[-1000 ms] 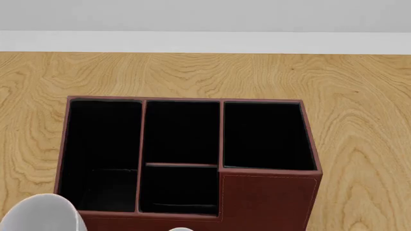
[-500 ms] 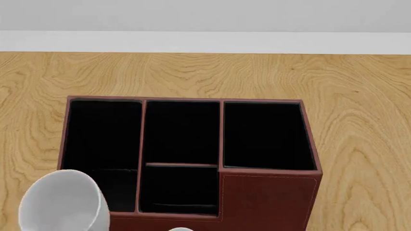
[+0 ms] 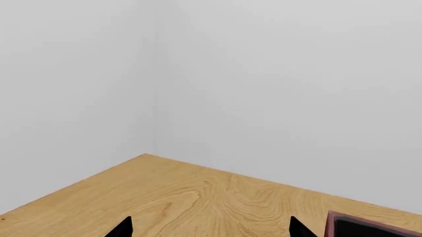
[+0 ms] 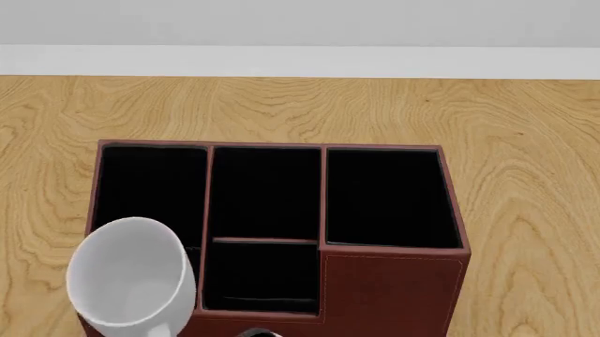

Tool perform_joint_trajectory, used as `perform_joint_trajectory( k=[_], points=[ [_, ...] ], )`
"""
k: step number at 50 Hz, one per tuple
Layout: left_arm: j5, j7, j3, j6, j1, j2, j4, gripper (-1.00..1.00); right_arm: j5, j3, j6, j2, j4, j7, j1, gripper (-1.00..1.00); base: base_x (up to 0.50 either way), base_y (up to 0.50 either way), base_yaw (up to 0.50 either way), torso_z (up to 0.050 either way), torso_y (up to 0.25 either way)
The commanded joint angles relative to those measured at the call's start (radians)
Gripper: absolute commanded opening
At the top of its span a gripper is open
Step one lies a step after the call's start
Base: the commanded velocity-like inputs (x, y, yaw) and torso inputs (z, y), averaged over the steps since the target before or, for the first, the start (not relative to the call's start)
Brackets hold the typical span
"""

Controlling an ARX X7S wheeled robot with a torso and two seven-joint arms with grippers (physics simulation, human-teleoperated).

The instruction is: Pick up the white mug and place it to the right of the caddy.

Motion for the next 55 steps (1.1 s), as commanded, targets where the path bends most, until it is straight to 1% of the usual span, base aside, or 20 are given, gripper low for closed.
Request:
perform_joint_trajectory(
  k=[1, 9, 28, 48, 55],
  points=[
    [0.004, -0.005, 0.004, 0.001, 0.0, -0.002, 0.0, 1.0, 0.002, 0.049, 0.027, 0.011, -0.035, 0.018, 0.014, -1.0, 0.0, 0.0, 0.0, 0.0, 0.0],
    [0.003, -0.006, 0.005, 0.004, -0.001, -0.003, -0.003, 1.0, 0.022, 0.081, 0.033, 0.023, -0.044, 0.028, 0.019, -1.0, 0.0, 0.0, 0.0, 0.0, 0.001],
    [-0.003, -0.008, 0.007, 0.005, 0.002, -0.006, 0.001, 1.0, 0.105, 0.18, 0.116, 0.052, -0.118, 0.094, 0.05, -1.0, 0.0, 0.0, 0.0, 0.0, 0.001],
    [-0.006, -0.007, 0.012, 0.011, -0.002, -0.008, -0.012, 1.0, 0.269, 0.335, 0.226, 0.08, -0.215, 0.198, 0.085, -1.0, 0.0, 0.0, 0.0, 0.0, 0.0],
    [-0.007, -0.008, 0.016, 0.01, -0.001, -0.009, -0.007, 1.0, 0.305, 0.364, 0.246, 0.086, -0.214, 0.214, 0.105, -1.0, 0.0, 0.0, 0.0, 0.0, 0.0]
  ],
)
